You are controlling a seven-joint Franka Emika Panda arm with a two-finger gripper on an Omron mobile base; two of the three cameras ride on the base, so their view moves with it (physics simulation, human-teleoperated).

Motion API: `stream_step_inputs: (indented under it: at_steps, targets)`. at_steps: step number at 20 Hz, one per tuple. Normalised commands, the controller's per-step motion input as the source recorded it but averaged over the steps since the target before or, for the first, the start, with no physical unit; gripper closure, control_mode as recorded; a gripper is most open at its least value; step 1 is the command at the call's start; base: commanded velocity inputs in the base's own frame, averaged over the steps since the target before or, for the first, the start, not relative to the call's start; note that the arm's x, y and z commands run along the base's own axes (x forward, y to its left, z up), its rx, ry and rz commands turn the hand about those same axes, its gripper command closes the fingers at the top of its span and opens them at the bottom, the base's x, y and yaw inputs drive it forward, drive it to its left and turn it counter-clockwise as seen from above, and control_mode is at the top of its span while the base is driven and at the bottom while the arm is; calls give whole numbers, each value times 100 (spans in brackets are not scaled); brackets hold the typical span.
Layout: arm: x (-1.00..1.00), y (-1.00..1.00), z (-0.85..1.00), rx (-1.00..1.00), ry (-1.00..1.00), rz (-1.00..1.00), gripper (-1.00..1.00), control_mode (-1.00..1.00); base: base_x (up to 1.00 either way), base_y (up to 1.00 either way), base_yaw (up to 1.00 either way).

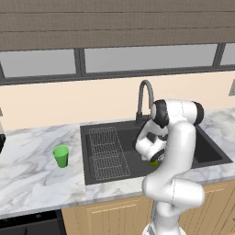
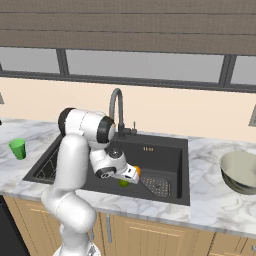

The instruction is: Remove the orange and lime from the sink. Then move the bowl and cup from the counter to the sink for washing.

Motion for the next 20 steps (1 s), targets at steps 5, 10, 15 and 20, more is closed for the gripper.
stream_step_inputs:
  at_steps: [5,10,15,20]
  targets:
    - [9,0,-15,0,0,0,-100,-100,0,0,0]
    - [9,0,-13,-1,0,0,-100,-100,0,0,0]
    - [10,0,-5,0,-2,0,-100,-100,0,0,0]
    - [7,0,0,0,-1,0,-100,-100,0,0,0]
